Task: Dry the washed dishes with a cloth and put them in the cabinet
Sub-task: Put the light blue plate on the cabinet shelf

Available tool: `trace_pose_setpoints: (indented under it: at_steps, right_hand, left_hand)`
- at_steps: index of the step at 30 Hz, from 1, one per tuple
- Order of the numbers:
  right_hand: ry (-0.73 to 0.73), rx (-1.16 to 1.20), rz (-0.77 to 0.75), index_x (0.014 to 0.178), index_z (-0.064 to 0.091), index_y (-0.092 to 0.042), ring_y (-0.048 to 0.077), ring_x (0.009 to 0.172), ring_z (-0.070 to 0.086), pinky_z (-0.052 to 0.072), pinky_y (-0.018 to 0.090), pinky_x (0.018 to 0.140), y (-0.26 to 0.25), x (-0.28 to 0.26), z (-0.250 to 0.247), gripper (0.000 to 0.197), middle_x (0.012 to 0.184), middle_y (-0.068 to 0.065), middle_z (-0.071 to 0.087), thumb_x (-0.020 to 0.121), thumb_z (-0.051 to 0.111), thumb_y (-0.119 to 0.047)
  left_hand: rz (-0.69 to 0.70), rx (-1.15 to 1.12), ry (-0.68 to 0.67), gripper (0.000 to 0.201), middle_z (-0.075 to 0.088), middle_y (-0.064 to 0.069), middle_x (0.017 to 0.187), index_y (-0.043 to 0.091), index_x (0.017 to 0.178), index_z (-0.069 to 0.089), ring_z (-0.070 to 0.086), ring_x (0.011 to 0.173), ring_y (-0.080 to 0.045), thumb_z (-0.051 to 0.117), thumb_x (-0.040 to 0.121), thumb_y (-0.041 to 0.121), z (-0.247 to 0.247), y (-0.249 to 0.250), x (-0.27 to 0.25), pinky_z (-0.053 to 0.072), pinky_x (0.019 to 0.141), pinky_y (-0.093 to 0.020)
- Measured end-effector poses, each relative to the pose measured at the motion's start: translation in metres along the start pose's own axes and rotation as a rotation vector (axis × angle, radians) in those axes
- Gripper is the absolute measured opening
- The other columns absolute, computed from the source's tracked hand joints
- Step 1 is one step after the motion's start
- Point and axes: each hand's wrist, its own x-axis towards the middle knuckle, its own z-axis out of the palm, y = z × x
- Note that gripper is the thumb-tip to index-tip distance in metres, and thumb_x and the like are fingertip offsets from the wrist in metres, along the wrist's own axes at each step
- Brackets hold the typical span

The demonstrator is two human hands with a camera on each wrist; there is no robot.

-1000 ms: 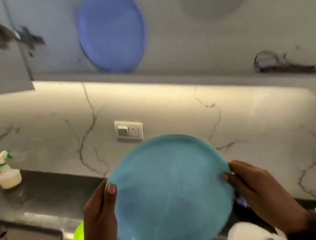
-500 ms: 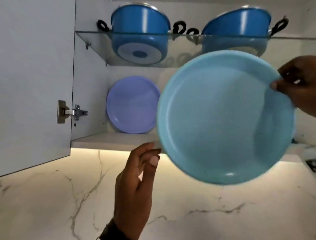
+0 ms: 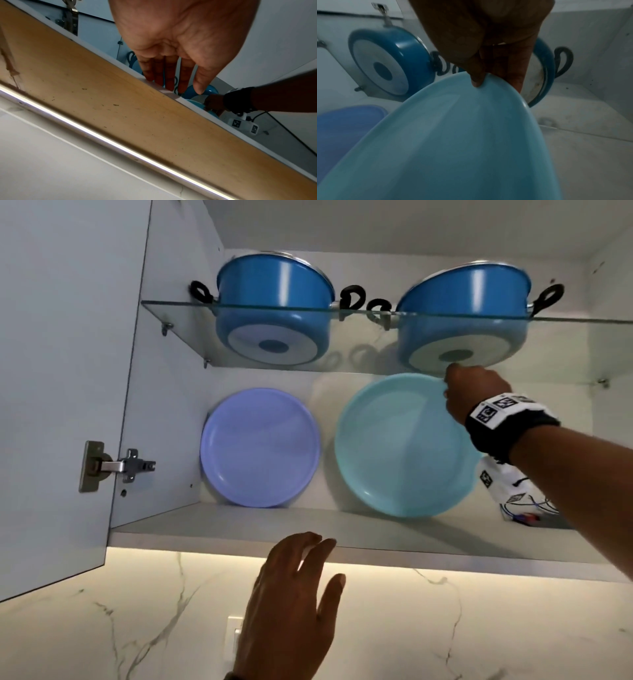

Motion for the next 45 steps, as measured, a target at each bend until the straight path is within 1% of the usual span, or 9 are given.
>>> trace_pose_setpoints:
  at_steps: [11, 15, 20, 25, 29, 33, 37, 42, 45]
  right_hand:
    - [-0.062, 0.005, 0.001, 0.108, 0.055, -0.003, 0.042, 0.091, 0.063, 0.042, 0.035, 0.067, -0.009, 0.04, 0.09, 0.017, 0.104, 0.024, 0.062, 0.094, 0.055, -0.012]
    - [-0.101, 0.04, 0.053, 0.114, 0.053, -0.003, 0.043, 0.096, 0.061, 0.041, 0.036, 0.069, -0.008, 0.045, 0.1, 0.024, 0.11, 0.025, 0.06, 0.093, 0.056, -0.015]
    - [-0.137, 0.061, 0.086, 0.115, 0.049, -0.003, 0.044, 0.099, 0.061, 0.041, 0.037, 0.071, -0.008, 0.041, 0.101, 0.033, 0.112, 0.025, 0.06, 0.087, 0.06, -0.017]
    - [-0.167, 0.068, 0.123, 0.124, 0.042, -0.005, 0.043, 0.1, 0.06, 0.044, 0.039, 0.072, -0.011, 0.036, 0.1, 0.05, 0.114, 0.023, 0.058, 0.083, 0.066, -0.02]
    - [-0.141, -0.071, -0.006, 0.145, 0.024, -0.016, 0.043, 0.115, 0.053, 0.044, 0.051, 0.09, -0.025, 0.024, 0.101, 0.094, 0.133, 0.019, 0.045, 0.076, 0.078, -0.046]
    - [-0.161, -0.218, -0.36, 0.15, 0.022, -0.028, 0.035, 0.131, 0.045, 0.042, 0.052, 0.1, -0.05, 0.008, 0.103, 0.103, 0.152, 0.01, 0.031, 0.07, 0.079, -0.058]
    - [-0.319, -0.315, -0.484, 0.155, 0.009, -0.036, 0.034, 0.145, 0.027, 0.043, 0.055, 0.1, -0.064, 0.002, 0.111, 0.118, 0.163, 0.006, 0.008, 0.066, 0.083, -0.058]
    - [-0.471, -0.326, -0.486, 0.15, -0.025, -0.043, 0.043, 0.151, 0.003, 0.045, 0.059, 0.098, -0.072, 0.001, 0.13, 0.144, 0.164, -0.003, -0.022, 0.065, 0.091, -0.039]
    - [-0.501, -0.299, -0.454, 0.146, -0.032, -0.044, 0.05, 0.148, -0.003, 0.041, 0.062, 0.101, -0.071, 0.005, 0.137, 0.149, 0.162, -0.004, -0.028, 0.064, 0.092, -0.032]
  left_hand:
    - [0.113, 0.138, 0.111, 0.038, 0.065, 0.004, 0.112, 0.024, 0.108, 0.078, 0.056, 0.103, -0.014, 0.049, 0.095, 0.044, 0.021, -0.003, 0.003, 0.052, 0.082, -0.033]
    - [0.11, 0.14, 0.152, 0.032, 0.066, 0.004, 0.109, 0.025, 0.107, 0.078, 0.061, 0.1, -0.018, 0.056, 0.088, 0.039, 0.025, -0.006, 0.004, 0.056, 0.08, -0.036]
    - [0.111, 0.163, 0.194, 0.046, 0.07, 0.0, 0.107, 0.024, 0.103, 0.079, 0.057, 0.105, -0.023, 0.039, 0.1, 0.047, 0.032, -0.008, 0.005, 0.05, 0.087, -0.038]
    - [0.123, 0.163, 0.216, 0.047, 0.072, -0.001, 0.105, 0.022, 0.101, 0.08, 0.057, 0.104, -0.023, 0.04, 0.099, 0.047, 0.036, -0.009, 0.006, 0.048, 0.086, -0.037]
    - [0.143, 0.14, 0.21, 0.048, 0.065, 0.003, 0.11, 0.024, 0.103, 0.078, 0.057, 0.104, -0.023, 0.038, 0.1, 0.05, 0.034, -0.01, 0.007, 0.053, 0.082, -0.039]
    - [0.133, 0.133, 0.205, 0.033, 0.064, 0.005, 0.11, 0.027, 0.106, 0.075, 0.056, 0.103, -0.022, 0.052, 0.09, 0.045, 0.031, -0.009, 0.008, 0.054, 0.082, -0.036]
    - [0.098, 0.14, 0.186, 0.033, 0.069, 0.002, 0.103, 0.023, 0.1, 0.079, 0.058, 0.1, -0.022, 0.057, 0.082, 0.041, 0.031, -0.006, 0.008, 0.056, 0.077, -0.038]
    - [0.099, 0.123, 0.197, 0.033, 0.069, 0.003, 0.102, 0.024, 0.099, 0.079, 0.056, 0.1, -0.02, 0.056, 0.085, 0.042, 0.032, -0.007, 0.008, 0.054, 0.079, -0.035]
    - [0.125, 0.074, 0.193, 0.03, 0.059, 0.009, 0.108, 0.031, 0.107, 0.069, 0.055, 0.1, -0.018, 0.058, 0.082, 0.041, 0.033, -0.009, 0.009, 0.046, 0.082, -0.03]
